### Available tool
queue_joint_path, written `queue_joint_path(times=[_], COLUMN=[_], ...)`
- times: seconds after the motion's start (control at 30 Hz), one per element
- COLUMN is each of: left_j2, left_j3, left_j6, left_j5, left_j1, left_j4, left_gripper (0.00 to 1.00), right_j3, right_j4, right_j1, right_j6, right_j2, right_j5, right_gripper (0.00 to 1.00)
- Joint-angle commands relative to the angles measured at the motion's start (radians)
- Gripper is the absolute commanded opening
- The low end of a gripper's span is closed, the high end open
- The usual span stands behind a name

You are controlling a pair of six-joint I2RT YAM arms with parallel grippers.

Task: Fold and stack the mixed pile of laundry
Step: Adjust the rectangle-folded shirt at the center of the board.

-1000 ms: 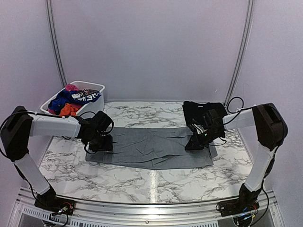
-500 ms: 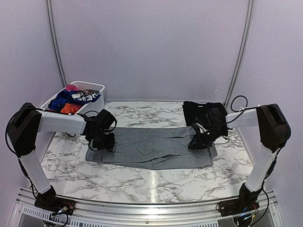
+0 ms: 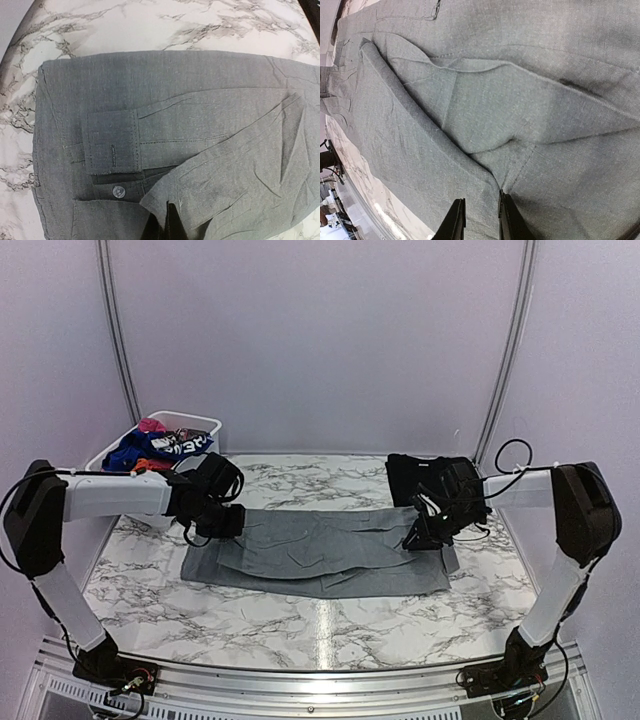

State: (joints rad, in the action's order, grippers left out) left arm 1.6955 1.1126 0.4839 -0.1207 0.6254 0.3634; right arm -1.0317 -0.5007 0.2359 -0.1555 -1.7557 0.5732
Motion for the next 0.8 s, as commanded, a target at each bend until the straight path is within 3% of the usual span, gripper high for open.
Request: queue_joint_path(times=[0.0,0.2,0.33,0.5,0.77], left_j2=[-0.113,-0.186,-0.149,-0.11,-0.113], left_j3=[-0.044,-0.121,-0.117,-0.119,-0.138], left_j6=[-0.087,-0.175,-0.207,-0.195,-0.172], left_j5=[0.018,0.163,0.199,0.199,0.184], left_j1=[0.0,0.015,0.035,0.041,0.043], left_j4=[-0.093,-0.23,-0.261,-0.275,-0.289], left_gripper=[0.0,0.0,0.0,0.0,0.0], right_j3=[0.001,-0.002,-0.049,-0.226,-0.549], right_j4=[-0.015,0.005,0.07,0.074,-0.019], right_j1=[-0.009,-0.009,0.001,0.108,0.295], right_j6=[0.003,-0.011,-0.018,0.067,0.205], right_j2=[0.034,0.037,0.031,-0.074,-0.294], right_j5=[-0.019,-0.013,0.054,0.09,-0.036], right_gripper=[0.2,0.22,0.28,0.39,0.4])
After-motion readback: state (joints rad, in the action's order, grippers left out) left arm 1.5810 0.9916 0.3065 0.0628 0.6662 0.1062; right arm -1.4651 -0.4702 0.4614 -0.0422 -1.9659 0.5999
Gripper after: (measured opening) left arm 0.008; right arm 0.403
